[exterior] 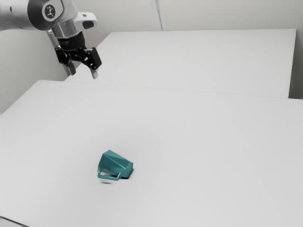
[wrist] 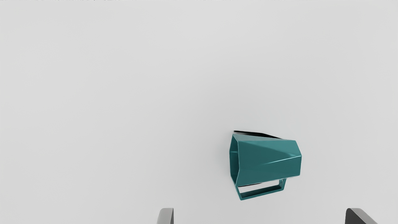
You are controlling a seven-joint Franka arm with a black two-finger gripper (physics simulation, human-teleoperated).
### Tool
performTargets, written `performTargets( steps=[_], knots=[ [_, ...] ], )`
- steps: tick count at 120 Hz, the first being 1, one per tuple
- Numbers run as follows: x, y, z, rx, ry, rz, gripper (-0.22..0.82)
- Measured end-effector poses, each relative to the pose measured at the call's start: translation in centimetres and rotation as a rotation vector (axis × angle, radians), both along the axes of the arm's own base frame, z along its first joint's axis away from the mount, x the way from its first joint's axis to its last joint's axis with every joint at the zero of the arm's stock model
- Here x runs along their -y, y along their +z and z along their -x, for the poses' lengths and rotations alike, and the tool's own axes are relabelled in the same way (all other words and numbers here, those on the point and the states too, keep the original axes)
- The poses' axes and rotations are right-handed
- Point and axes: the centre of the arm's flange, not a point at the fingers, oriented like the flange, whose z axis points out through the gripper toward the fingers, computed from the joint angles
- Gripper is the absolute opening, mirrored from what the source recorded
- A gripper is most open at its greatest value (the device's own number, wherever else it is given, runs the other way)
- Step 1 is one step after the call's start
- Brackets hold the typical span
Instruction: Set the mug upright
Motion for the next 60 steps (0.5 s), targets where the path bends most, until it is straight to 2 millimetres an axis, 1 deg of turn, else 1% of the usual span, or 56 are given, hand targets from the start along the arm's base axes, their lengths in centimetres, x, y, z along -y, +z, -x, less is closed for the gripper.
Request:
performTargets(
  steps=[24, 60],
  knots=[
    [-0.5, -0.1, 0.1, 0.012, 0.01, 0.013, 0.6],
    [0.2, -3.3, 1.8, 0.037, 0.016, 0.084, 0.6]
  ],
)
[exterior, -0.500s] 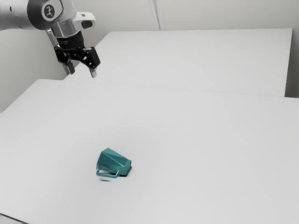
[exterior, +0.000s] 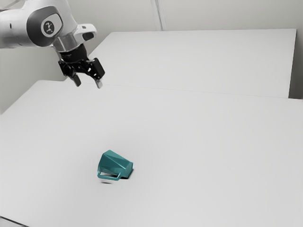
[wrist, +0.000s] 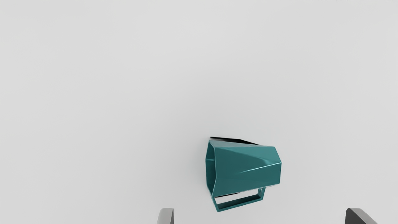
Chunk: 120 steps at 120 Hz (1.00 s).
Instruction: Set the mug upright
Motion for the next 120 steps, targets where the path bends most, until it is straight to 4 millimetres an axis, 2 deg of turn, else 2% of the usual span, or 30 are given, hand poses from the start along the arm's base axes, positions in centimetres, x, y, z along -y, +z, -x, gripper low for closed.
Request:
performTargets(
  steps=[28, 89, 120],
  knots=[
    [-0.5, -2.8, 1.8, 0.017, 0.037, 0.068, 0.6],
    [-2.0, -13.8, 4.5, -0.001, 0.086, 0.252, 0.6],
    [-3.6, -17.5, 5.9, 0.025, 0.075, 0.323, 0.6]
  ],
)
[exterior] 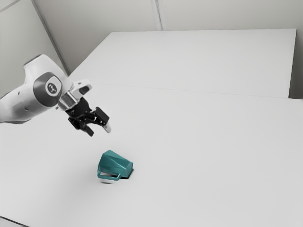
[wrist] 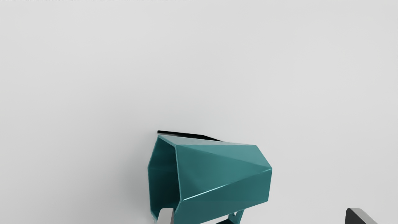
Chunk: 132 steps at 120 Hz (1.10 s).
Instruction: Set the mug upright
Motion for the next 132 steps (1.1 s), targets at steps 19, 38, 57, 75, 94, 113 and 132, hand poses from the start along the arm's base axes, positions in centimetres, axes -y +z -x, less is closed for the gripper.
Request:
performTargets(
  steps=[19, 38, 57, 75, 94, 113, 132],
  knots=[
    [-0.4, -1.8, 0.8, 0.018, -0.021, 0.048, 0.6],
    [-1.2, -4.1, 1.9, 0.039, -0.027, 0.103, 0.6],
    [-1.8, -5.9, 2.7, 0.079, -0.045, 0.144, 0.6],
    [-2.3, -6.8, 2.8, 0.118, -0.081, 0.155, 0.6],
    [-2.5, -7.7, 2.6, 0.158, -0.11, 0.181, 0.6],
    [-2.8, -9.0, 3.3, 0.199, -0.101, 0.241, 0.6],
    [-4.0, -9.6, 3.7, 0.242, -0.105, 0.263, 0.6]
  ],
)
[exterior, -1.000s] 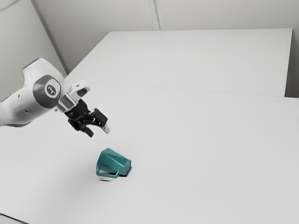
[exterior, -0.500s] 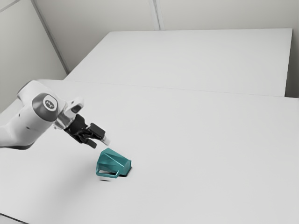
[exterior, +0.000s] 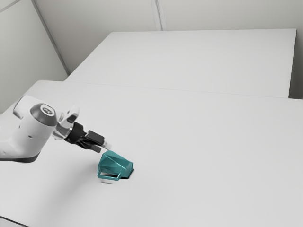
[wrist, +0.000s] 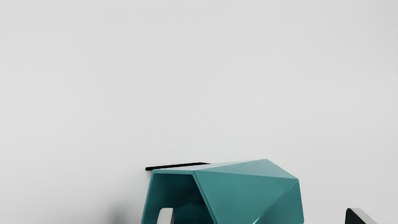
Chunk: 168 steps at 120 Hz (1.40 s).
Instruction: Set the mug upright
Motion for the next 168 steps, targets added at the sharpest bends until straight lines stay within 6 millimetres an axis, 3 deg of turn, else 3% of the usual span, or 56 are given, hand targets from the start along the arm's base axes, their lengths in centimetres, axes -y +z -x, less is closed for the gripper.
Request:
performTargets(
  steps=[29, 69, 168],
  knots=[
    [-0.6, -1.1, 0.1, 0.052, -0.025, 0.045, 0.6],
    [-0.3, -4.2, 1.8, 0.045, -0.017, 0.152, 0.6],
    [0.5, -5.5, 1.9, 0.06, -0.058, 0.185, 0.58]
  ],
)
